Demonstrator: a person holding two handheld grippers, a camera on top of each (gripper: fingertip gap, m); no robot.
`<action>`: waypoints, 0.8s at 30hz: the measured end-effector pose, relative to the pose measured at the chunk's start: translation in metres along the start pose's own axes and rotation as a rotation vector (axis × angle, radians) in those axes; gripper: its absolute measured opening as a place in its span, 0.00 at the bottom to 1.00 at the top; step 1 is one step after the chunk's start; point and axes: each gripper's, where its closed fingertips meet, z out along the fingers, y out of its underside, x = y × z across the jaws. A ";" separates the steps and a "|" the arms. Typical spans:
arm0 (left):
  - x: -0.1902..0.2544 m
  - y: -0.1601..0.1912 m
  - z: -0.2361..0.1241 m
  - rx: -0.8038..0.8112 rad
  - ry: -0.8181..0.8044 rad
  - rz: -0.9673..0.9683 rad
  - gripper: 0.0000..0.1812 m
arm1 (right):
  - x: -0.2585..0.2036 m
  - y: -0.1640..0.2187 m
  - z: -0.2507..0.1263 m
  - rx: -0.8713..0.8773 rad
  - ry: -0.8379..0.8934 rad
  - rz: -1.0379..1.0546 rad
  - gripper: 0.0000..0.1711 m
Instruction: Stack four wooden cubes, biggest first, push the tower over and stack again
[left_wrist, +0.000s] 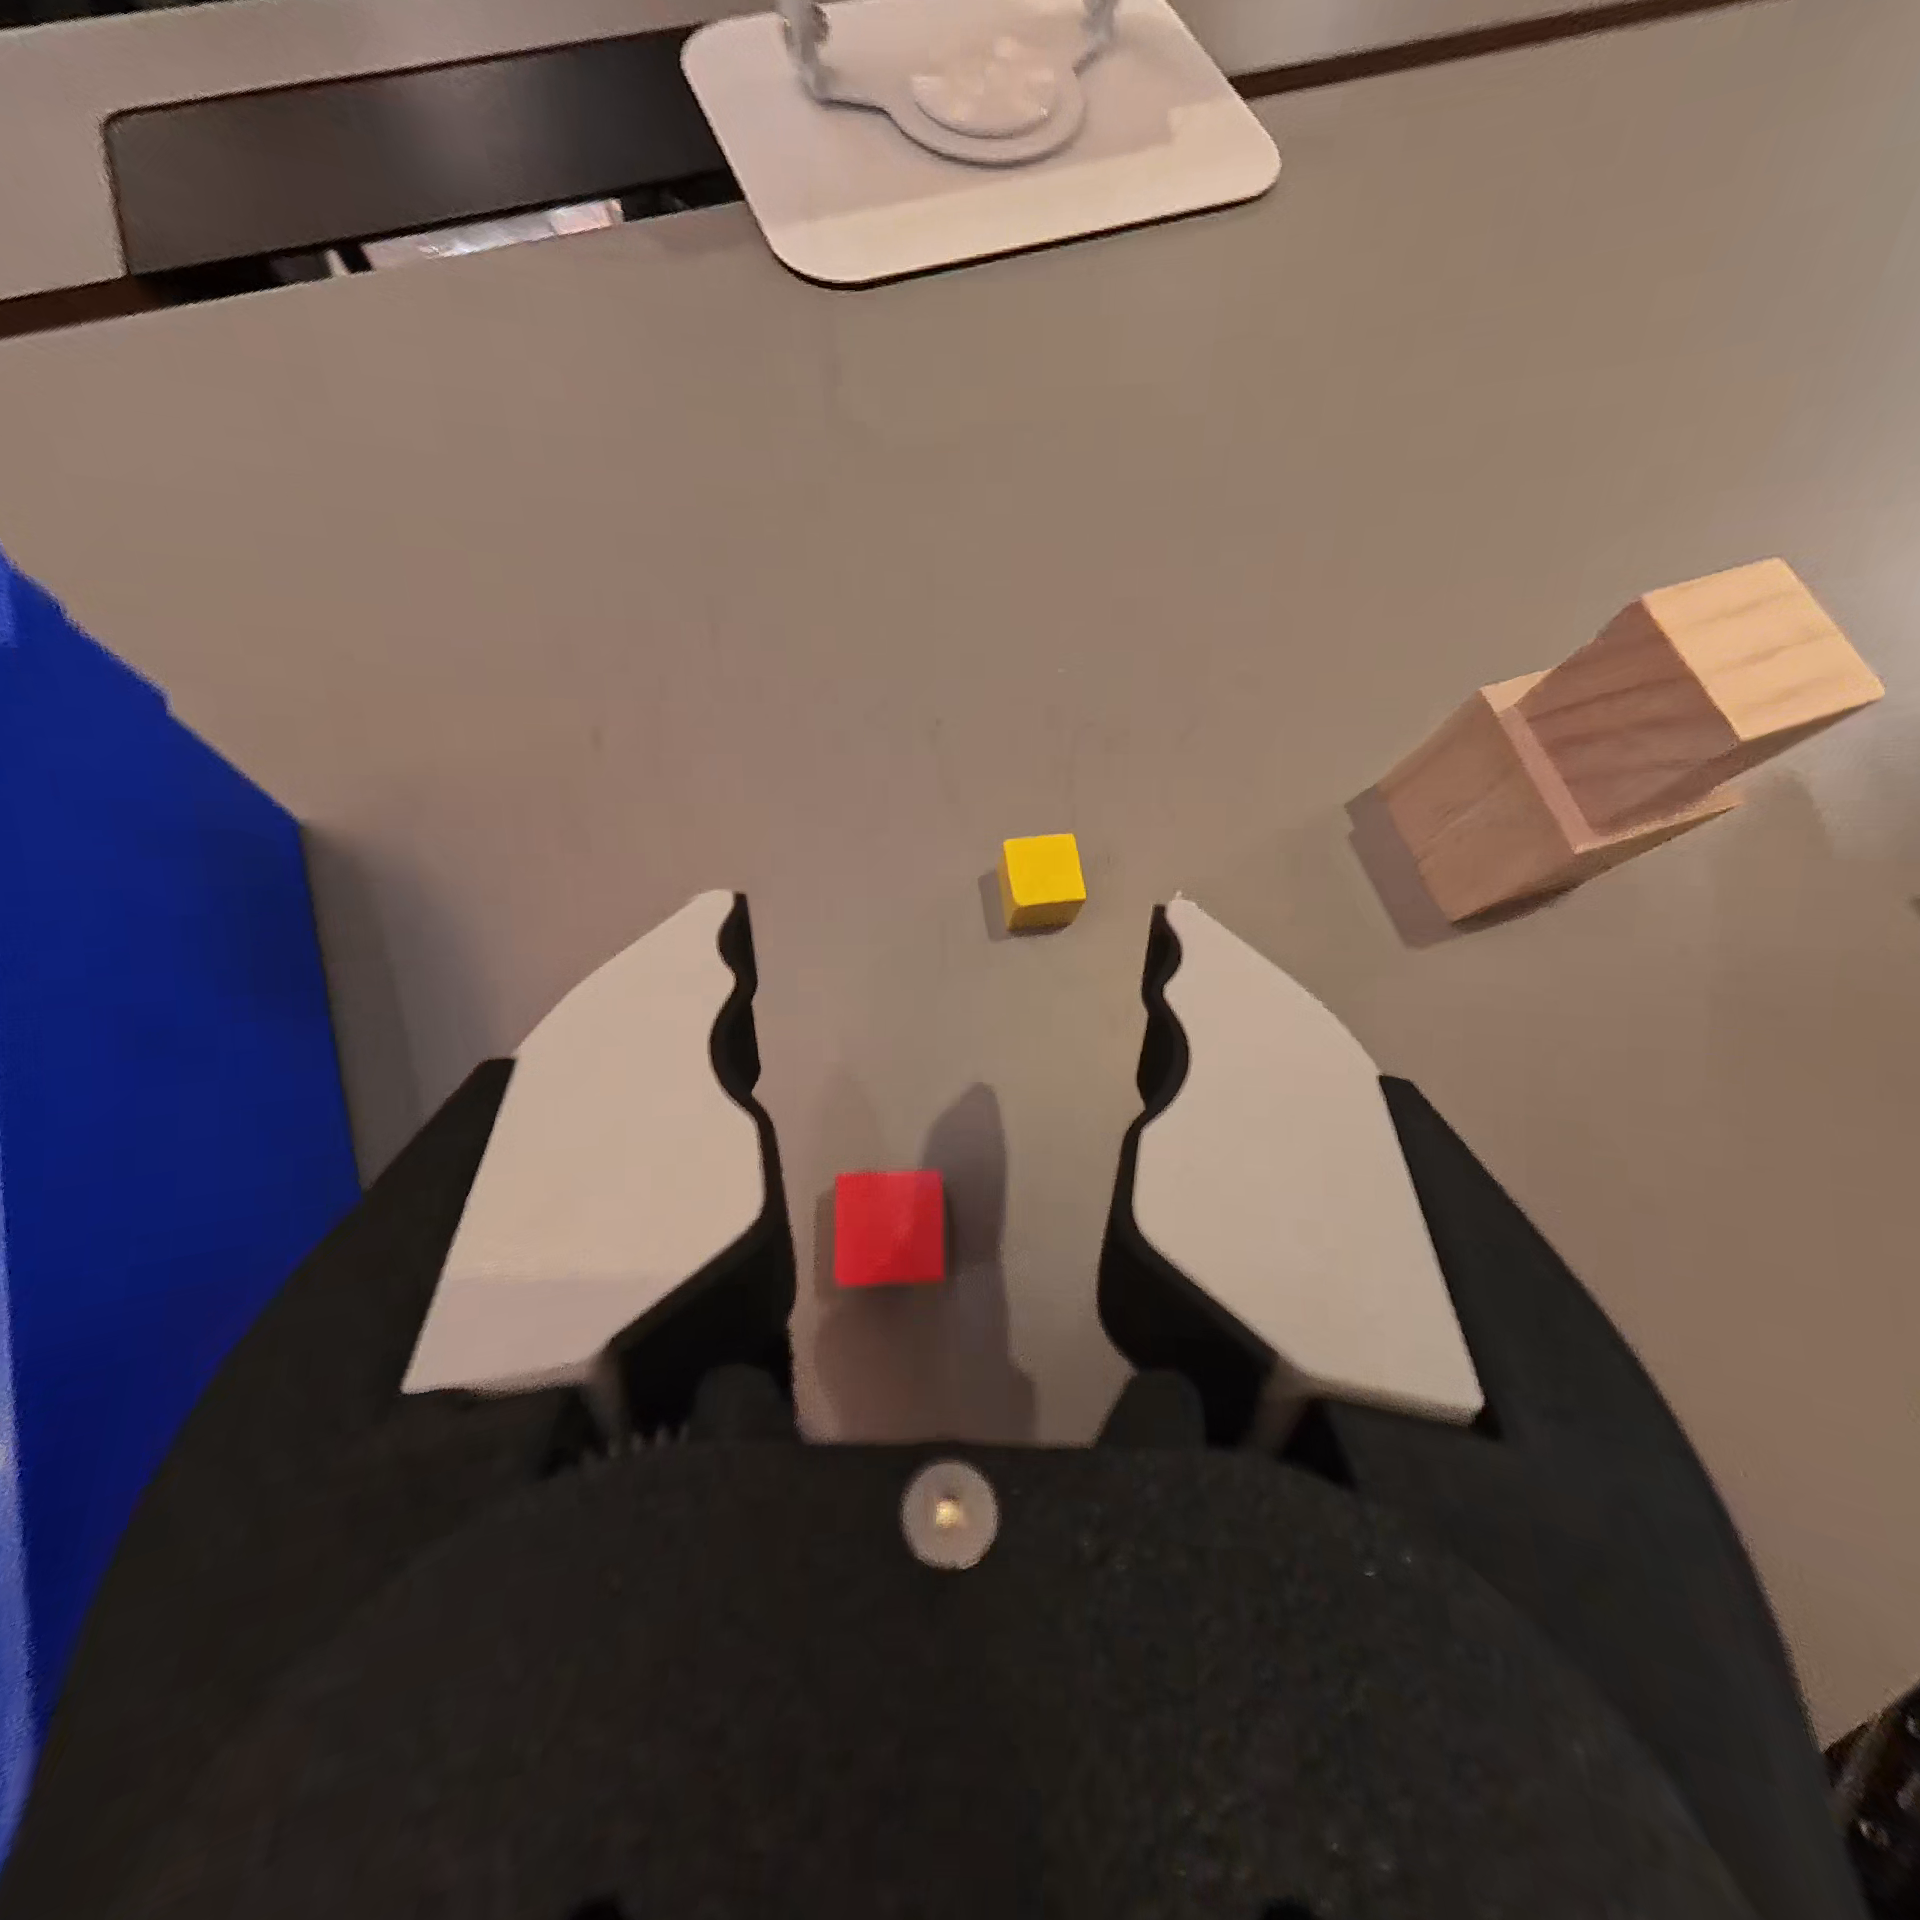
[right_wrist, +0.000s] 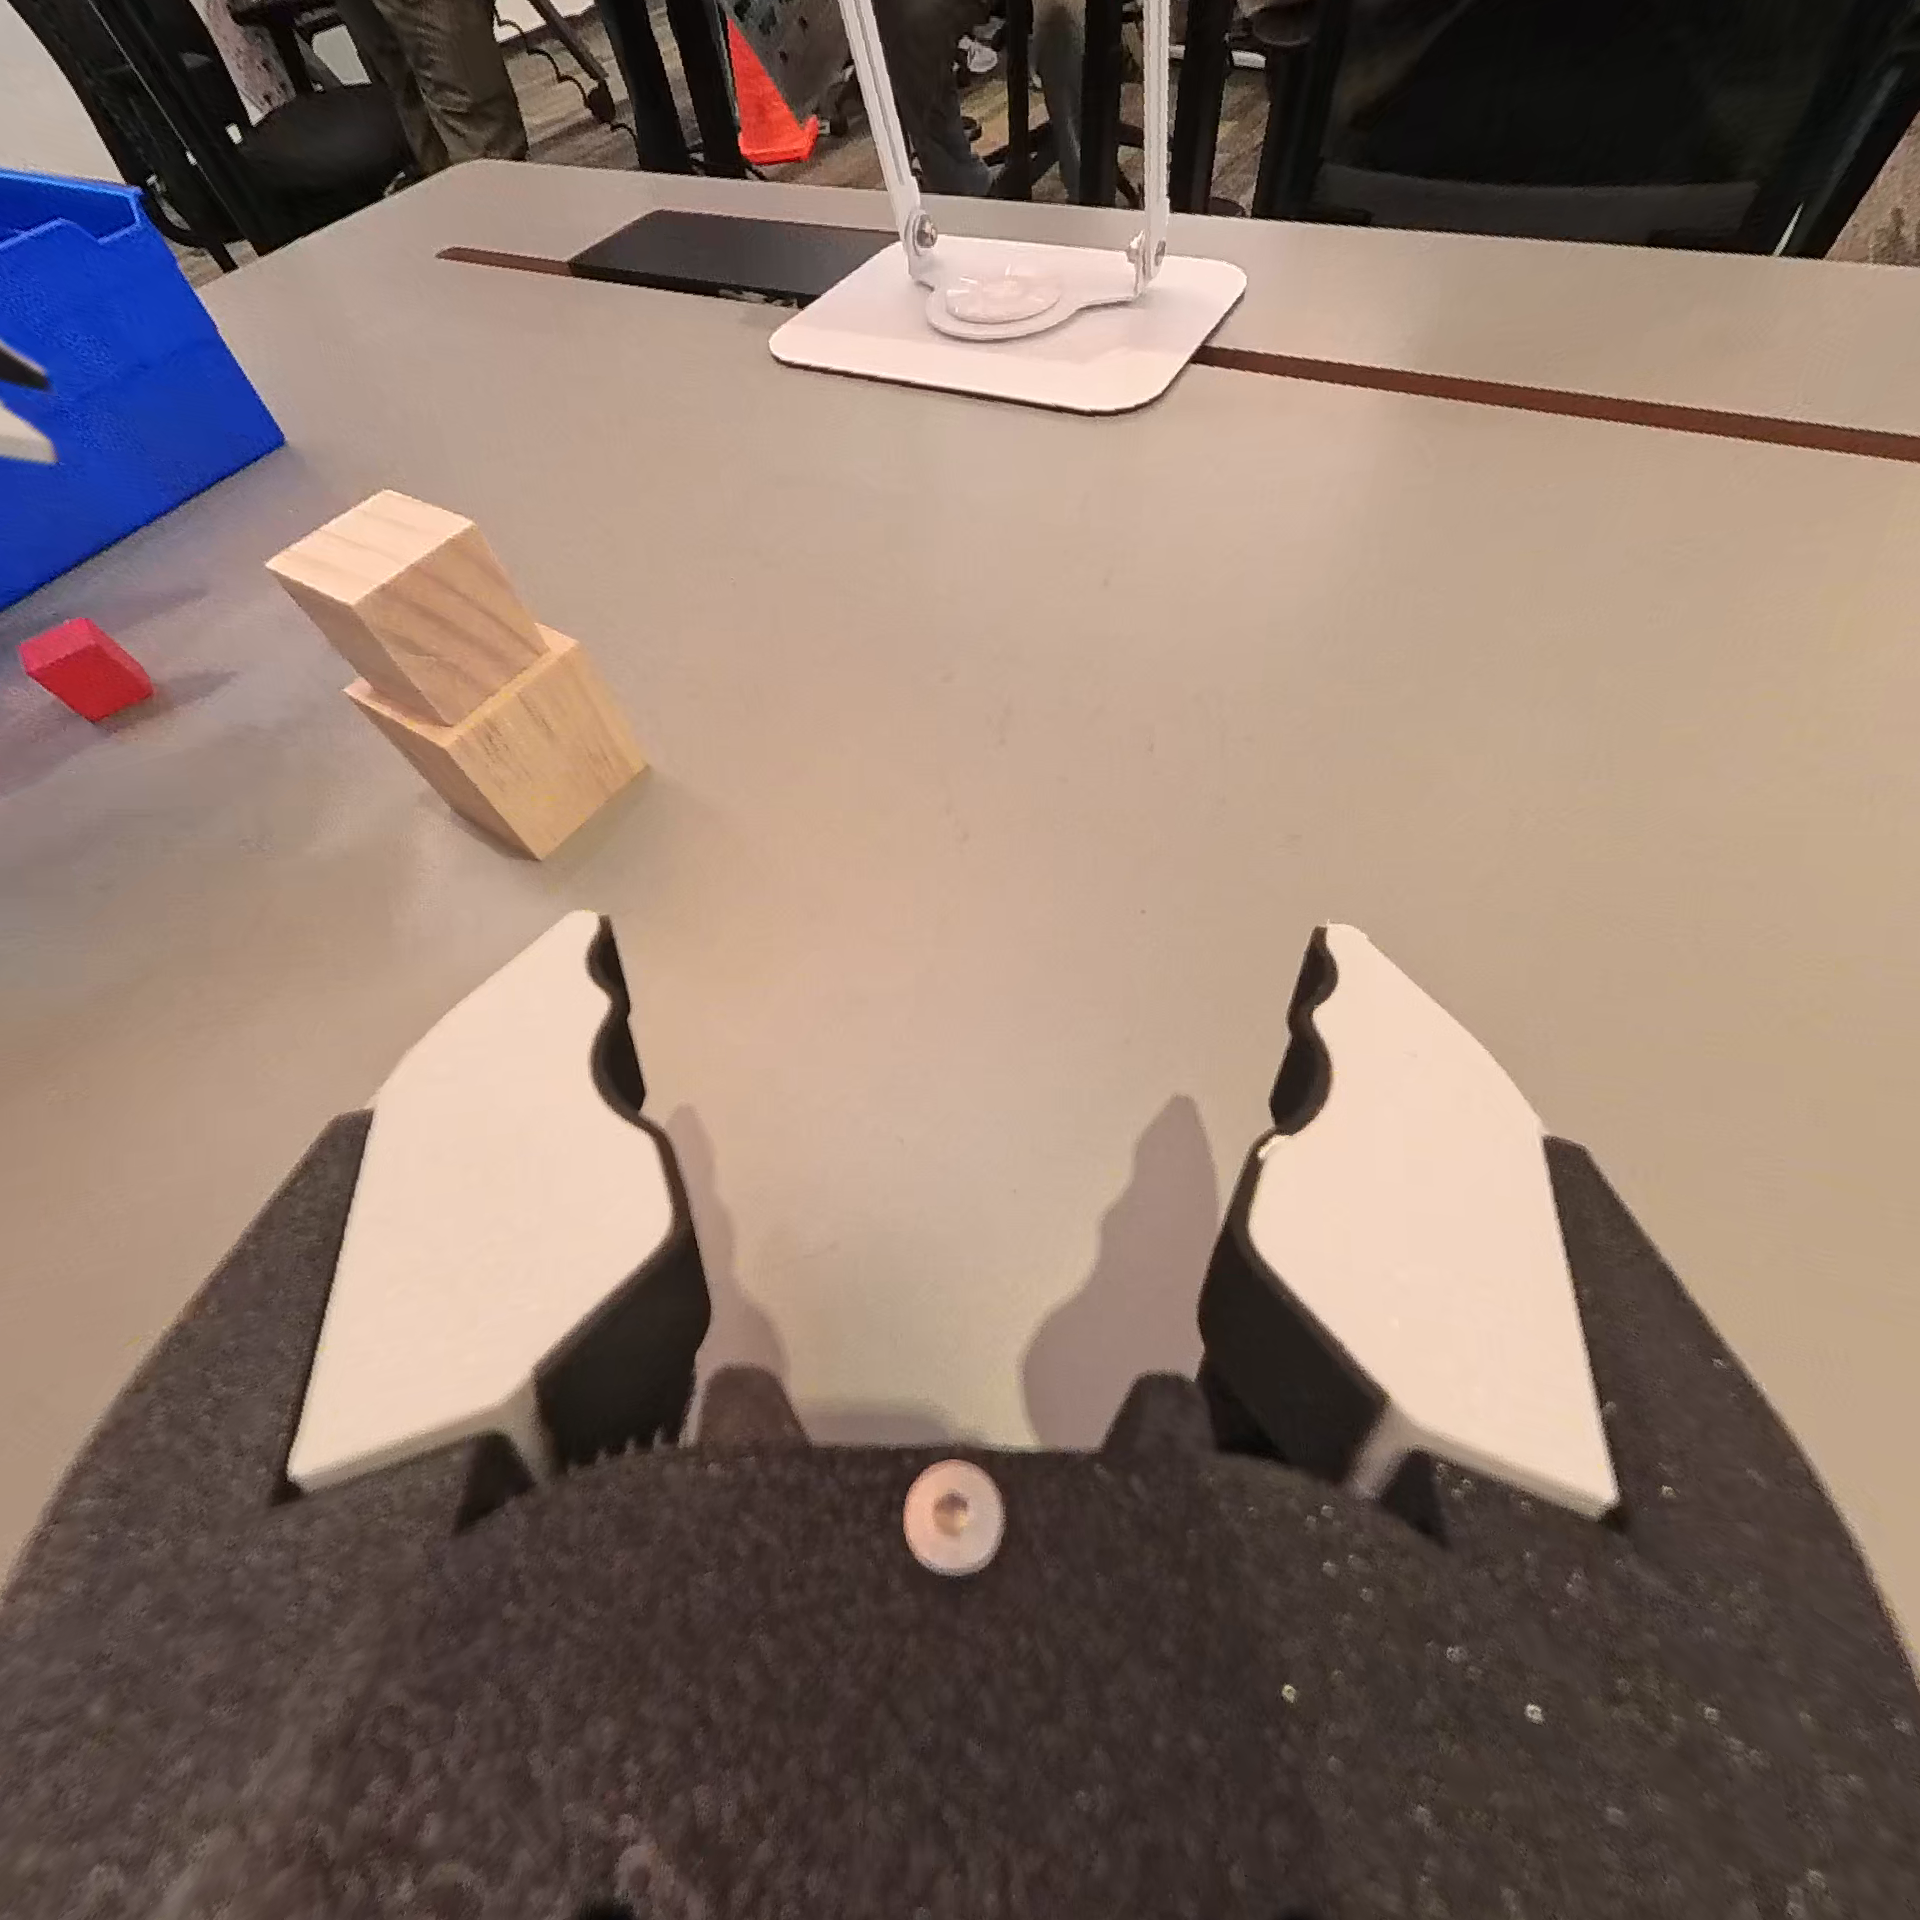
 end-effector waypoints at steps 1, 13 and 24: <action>0.000 0.005 -0.004 0.023 -0.014 -0.014 0.40 | 0.000 0.000 0.000 -0.001 -0.001 0.001 0.70; -0.008 0.056 -0.008 0.064 -0.172 -0.032 0.41 | -0.004 0.001 0.001 -0.006 -0.006 -0.007 0.70; -0.015 0.086 0.007 -0.051 -0.137 -0.076 0.37 | -0.004 0.000 0.001 -0.004 -0.010 -0.007 0.69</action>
